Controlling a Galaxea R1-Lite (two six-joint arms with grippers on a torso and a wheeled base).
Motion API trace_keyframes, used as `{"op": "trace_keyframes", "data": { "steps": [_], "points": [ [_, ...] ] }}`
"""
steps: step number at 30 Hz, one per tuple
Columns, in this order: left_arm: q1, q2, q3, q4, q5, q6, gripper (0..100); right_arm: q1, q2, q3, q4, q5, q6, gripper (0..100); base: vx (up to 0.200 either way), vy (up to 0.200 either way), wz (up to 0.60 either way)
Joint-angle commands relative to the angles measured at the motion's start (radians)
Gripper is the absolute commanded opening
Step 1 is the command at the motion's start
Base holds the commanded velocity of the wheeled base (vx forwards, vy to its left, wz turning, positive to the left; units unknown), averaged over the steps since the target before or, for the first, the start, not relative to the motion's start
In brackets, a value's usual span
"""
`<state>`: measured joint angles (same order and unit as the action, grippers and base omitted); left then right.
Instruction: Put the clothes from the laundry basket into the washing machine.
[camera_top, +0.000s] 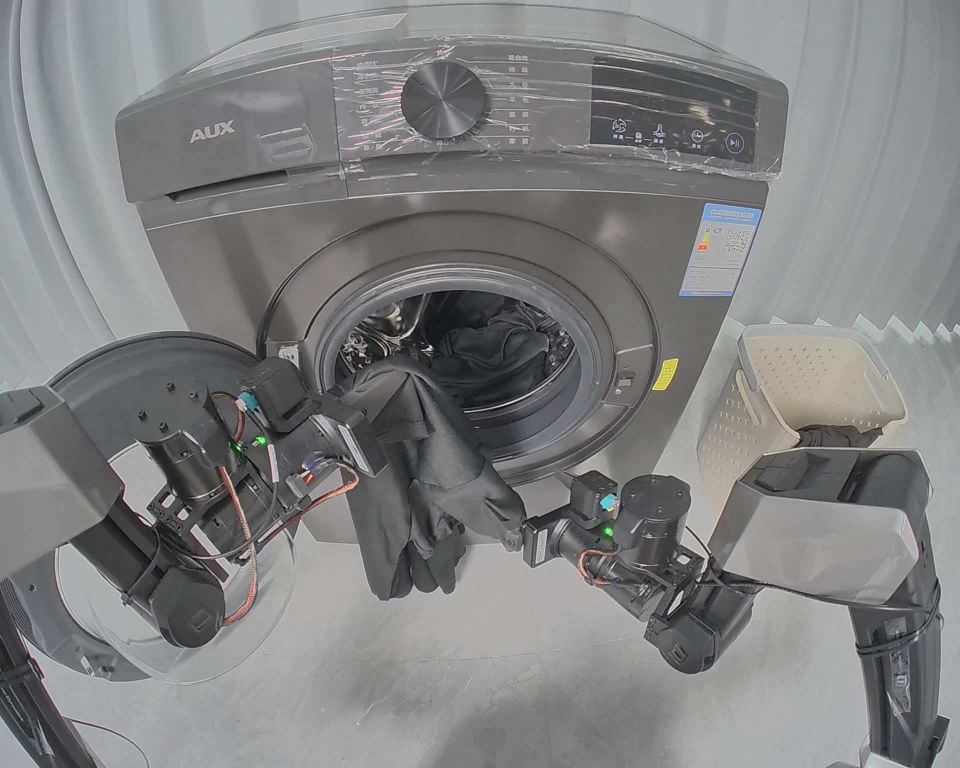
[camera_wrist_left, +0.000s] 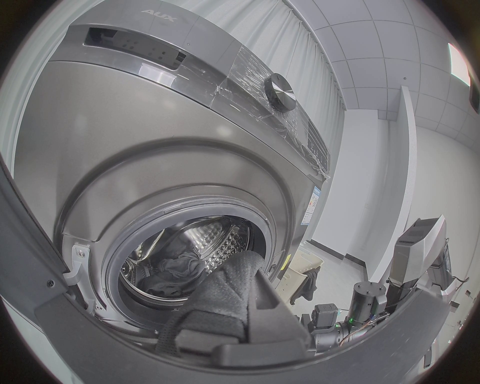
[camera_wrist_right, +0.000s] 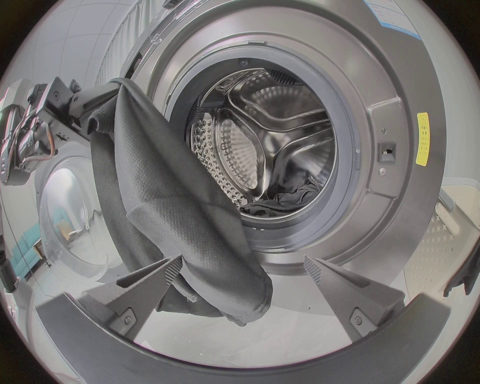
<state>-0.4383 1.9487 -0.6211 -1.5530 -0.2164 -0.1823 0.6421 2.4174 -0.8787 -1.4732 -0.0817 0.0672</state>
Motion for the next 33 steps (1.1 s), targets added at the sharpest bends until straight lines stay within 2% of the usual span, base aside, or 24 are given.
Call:
{"op": "trace_keyframes", "data": {
  "steps": [1,4,14,19,25,33],
  "points": [
    [0.000,-0.001,0.000,-0.001,0.000,0.000,0,0.019,0.017,0.006,-0.001,0.003,-0.001,100,0.000,0.000,0.00],
    [0.000,-0.001,0.000,-0.001,0.000,0.000,0,0.028,0.022,0.000,0.001,0.007,-0.004,100,0.000,0.000,0.00],
    [0.000,-0.002,0.000,-0.001,0.000,0.000,0,0.033,0.115,-0.108,0.016,0.011,-0.009,100,0.000,0.000,0.00],
    [0.000,-0.002,0.001,-0.001,0.000,0.000,0,0.013,0.120,-0.129,0.017,-0.001,-0.004,100,0.000,0.000,0.00],
    [0.000,-0.001,0.001,-0.001,0.000,0.000,0,-0.058,0.081,-0.123,0.017,-0.001,-0.004,100,0.000,0.000,0.00],
    [0.000,-0.001,0.001,-0.001,0.000,0.000,0,-0.084,0.088,-0.135,0.022,-0.006,-0.004,100,0.000,0.000,0.00]
  ]
}}
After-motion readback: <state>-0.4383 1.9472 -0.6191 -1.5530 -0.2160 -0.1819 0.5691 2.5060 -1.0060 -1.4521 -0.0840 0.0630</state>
